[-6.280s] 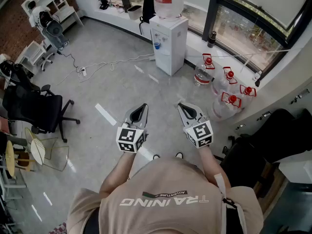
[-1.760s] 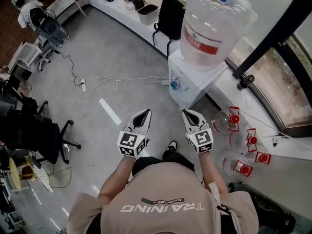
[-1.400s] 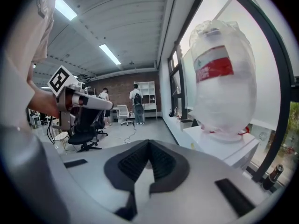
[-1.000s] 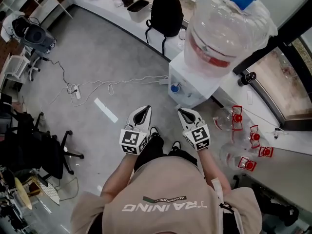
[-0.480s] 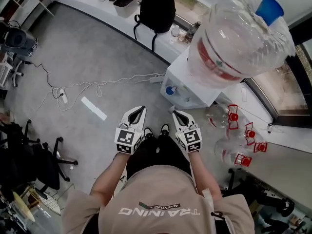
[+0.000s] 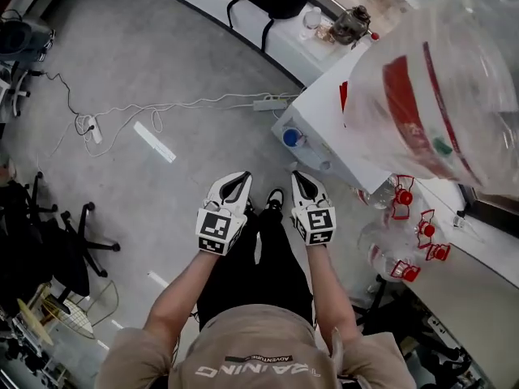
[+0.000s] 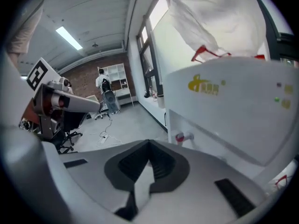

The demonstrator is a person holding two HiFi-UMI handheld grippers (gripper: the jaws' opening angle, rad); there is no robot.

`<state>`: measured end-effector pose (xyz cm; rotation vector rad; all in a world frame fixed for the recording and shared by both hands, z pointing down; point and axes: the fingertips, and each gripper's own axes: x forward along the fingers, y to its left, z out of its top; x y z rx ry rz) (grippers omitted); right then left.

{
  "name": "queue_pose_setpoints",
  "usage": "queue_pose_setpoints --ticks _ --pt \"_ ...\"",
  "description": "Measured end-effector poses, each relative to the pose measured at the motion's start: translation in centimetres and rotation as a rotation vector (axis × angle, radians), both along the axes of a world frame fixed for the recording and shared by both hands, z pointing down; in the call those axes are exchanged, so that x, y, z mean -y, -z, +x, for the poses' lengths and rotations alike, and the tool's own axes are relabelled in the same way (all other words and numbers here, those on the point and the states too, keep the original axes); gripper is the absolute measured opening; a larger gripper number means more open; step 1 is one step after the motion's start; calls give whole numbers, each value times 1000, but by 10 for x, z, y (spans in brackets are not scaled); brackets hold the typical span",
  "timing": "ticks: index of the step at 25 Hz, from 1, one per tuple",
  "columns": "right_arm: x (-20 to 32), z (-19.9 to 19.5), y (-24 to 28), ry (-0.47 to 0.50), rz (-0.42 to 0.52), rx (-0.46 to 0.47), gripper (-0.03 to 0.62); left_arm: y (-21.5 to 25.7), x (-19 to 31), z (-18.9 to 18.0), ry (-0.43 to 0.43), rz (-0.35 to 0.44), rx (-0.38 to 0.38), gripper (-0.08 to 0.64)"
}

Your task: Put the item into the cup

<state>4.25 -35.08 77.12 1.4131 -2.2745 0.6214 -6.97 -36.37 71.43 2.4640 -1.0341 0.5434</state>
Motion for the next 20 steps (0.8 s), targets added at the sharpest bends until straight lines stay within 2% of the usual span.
queue_pose_setpoints --ticks 5,10,20 --pt "18 9 -50 -72 -17 22 11 -46 8 11 0 -36 3 7" --pt "42 12 -85 -92 -1 12 11 -77 11 19 -20 -37 -2 8" --pt "80 14 -116 -102 23 -34 11 -117 16 5 -21 -58 27 8"
